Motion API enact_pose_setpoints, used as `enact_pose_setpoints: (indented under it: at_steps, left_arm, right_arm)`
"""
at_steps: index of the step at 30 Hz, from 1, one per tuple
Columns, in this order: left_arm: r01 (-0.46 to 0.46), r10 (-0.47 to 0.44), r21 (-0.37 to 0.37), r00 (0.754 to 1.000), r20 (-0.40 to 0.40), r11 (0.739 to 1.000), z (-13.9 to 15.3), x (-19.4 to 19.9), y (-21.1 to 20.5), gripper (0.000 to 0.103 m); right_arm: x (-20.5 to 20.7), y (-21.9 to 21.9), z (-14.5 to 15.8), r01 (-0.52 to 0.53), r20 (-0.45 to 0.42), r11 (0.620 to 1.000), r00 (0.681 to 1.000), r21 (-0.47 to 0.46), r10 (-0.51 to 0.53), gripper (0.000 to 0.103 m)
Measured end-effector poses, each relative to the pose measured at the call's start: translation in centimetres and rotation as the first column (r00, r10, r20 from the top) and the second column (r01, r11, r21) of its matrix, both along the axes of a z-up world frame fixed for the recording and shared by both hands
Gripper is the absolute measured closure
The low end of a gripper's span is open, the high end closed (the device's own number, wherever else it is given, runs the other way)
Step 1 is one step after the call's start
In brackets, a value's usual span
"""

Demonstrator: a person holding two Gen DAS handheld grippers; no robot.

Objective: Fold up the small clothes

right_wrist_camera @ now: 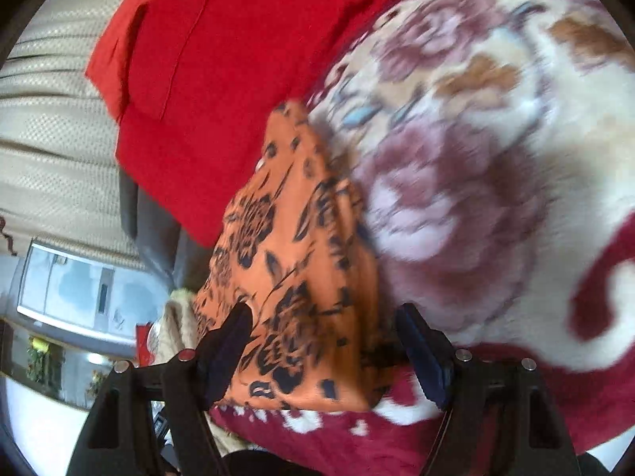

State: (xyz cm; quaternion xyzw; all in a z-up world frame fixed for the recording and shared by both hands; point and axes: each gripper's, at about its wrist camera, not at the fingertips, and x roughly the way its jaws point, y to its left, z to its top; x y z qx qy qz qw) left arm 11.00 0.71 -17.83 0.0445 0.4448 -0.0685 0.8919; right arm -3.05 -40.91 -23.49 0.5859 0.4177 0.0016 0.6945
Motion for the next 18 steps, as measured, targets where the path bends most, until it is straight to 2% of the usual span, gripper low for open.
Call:
enact_pose_setpoints:
  at_steps: [2, 4, 6, 7, 9, 11, 14, 18]
  left_arm:
    - [0.024, -0.021, 0.027, 0.996, -0.081, 0.999, -2.4, 0.9, -0.8, 0.019]
    - [0.026, -0.018, 0.066, 0.993, -0.116, 0.997, -4.6, 1.4, -1.2, 0.019]
    - [0.021, -0.014, 0.061, 0.993, -0.114, 0.998, -5.5, 1.6, -1.1, 0.017]
    - [0.018, -0.014, 0.043, 0.994, -0.110, 0.999, -5.3, 1.6, -0.9, 0.017]
    - [0.017, -0.015, 0.017, 0.994, -0.112, 1.000, -4.8, 1.8, -0.5, 0.017]
    - [0.002, -0.001, 0.003, 0.995, -0.100, 1.000, -3.8, 1.8, -0.1, 0.017]
    - [0.023, -0.025, -0.024, 0.998, -0.063, 0.999, -1.4, 0.9, -0.3, 0.017]
    - [0.026, -0.026, -0.015, 1.000, -0.004, 1.000, 1.3, -0.8, 0.2, 0.017]
  right_arm:
    - [1.1, 1.2, -0.2, -0.034, -0.013, 0.999, 0.999, -0.019, 0.034, 0.027]
    - [1.5, 2.4, -0.2, -0.052, -0.044, 0.995, 0.998, -0.088, 0.049, 0.031]
    - [1.9, 2.4, -0.2, -0.048, -0.058, 0.993, 0.997, -0.108, 0.042, 0.048]
    - [2.0, 2.5, -0.3, -0.051, -0.058, 0.993, 0.997, -0.106, 0.045, 0.066]
    - [2.4, 2.9, 0.2, -0.043, -0.040, 0.993, 0.998, -0.108, 0.039, 0.068]
    - [2.9, 3.5, 2.2, -0.052, 0.002, 0.982, 0.999, -0.184, 0.053, 0.071]
    - [3.5, 4.6, 5.4, -0.035, 0.077, 0.971, 0.995, -0.237, 0.055, 0.073]
    - [5.3, 6.9, 10.2, -0.048, 0.143, 0.954, 0.985, -0.295, 0.094, 0.079]
